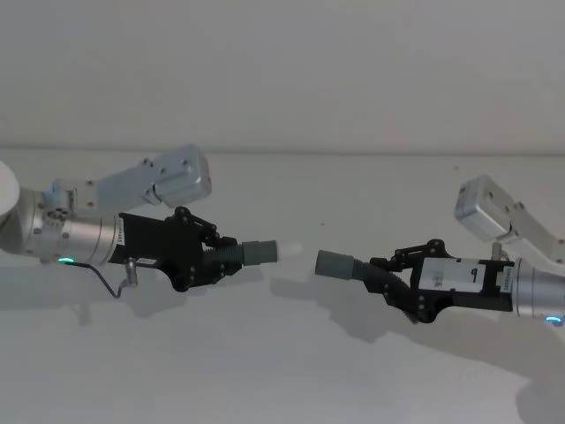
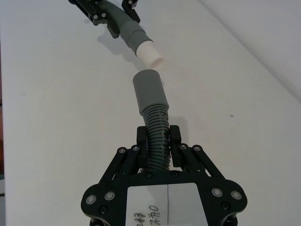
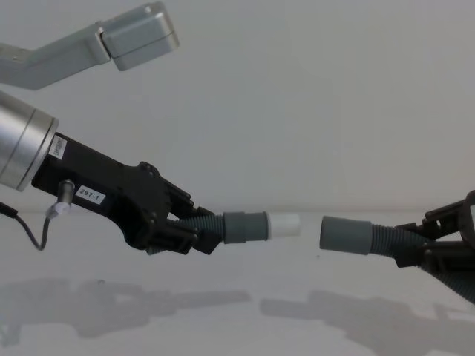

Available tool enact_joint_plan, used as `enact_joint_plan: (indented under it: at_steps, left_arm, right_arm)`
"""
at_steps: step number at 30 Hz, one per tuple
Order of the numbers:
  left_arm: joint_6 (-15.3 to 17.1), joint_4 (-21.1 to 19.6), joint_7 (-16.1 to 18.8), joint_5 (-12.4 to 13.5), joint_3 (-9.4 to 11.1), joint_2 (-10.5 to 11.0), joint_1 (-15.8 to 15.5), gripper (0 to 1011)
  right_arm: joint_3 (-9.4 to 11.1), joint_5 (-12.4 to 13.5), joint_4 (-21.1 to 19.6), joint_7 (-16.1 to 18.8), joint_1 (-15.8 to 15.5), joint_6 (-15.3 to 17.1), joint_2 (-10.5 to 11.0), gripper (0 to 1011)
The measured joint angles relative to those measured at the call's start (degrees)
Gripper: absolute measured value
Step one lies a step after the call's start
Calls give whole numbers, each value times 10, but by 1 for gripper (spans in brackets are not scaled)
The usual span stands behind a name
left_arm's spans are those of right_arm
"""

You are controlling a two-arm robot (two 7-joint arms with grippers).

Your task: Use both hands to pick up one end of the pipe from the table, align the ends, and insert them.

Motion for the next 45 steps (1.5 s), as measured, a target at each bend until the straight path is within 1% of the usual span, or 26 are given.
enact_joint_plan:
  at_steps: [23, 45]
  left_arm:
    - [-5, 23, -4, -6, 17, -9, -17, 319]
    - [-8, 19, -1, -18, 25, -6, -18, 319]
  right_arm:
    - [-18, -5, 20, -5, 19, -9, -7, 274]
    - [-30, -5, 32, -11, 32, -14, -8, 274]
